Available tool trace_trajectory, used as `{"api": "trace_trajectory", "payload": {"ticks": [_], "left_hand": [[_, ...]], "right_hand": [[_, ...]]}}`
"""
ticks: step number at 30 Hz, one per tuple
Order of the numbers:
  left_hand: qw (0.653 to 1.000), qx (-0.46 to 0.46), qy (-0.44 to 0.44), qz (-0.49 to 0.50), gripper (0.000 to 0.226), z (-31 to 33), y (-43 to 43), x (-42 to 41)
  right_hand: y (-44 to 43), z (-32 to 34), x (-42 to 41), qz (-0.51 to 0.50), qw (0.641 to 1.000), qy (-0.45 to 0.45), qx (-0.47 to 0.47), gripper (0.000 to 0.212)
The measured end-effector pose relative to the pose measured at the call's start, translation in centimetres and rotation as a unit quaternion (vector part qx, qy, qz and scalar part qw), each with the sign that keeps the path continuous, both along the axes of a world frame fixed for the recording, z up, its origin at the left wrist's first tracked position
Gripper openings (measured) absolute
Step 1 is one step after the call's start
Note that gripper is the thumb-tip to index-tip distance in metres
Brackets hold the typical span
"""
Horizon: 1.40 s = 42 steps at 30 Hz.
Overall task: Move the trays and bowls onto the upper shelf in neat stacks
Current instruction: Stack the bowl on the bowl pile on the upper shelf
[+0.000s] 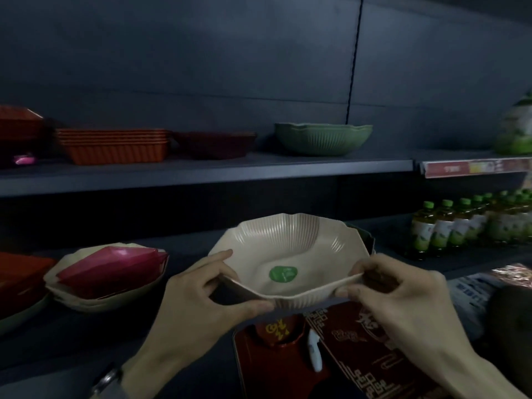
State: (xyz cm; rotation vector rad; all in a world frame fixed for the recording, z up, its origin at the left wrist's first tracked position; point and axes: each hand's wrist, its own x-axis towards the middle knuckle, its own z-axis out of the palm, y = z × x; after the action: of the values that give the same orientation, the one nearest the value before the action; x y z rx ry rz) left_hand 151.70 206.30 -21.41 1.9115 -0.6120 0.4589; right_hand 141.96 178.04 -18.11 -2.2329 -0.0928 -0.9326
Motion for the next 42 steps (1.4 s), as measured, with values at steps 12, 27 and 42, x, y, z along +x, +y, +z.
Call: {"api": "trace_trajectory", "payload": {"ticks": [12,27,42], "left_hand": [[0.986,-0.031,-0.148,-0.074,0.05,6.7,-1.7,-4.2],[0.96,-0.093,-0.244,-0.101,0.052,15.7,-5.8,1.0],[0.944,-0.092,-0.316,-0.015,0.038,22.8,-10.3,11.9]], "right_hand": [[-0.7,4.2,-6.8,-0.034,0.99,-0.133,0.02,0.02],[-3.2,11.2,-2.1,-0.011,0.962,-0.267,0.053,0.012],[-6.3,18.2,10.8,-0.054,0.956,-0.279,0.071,0.016]]}}
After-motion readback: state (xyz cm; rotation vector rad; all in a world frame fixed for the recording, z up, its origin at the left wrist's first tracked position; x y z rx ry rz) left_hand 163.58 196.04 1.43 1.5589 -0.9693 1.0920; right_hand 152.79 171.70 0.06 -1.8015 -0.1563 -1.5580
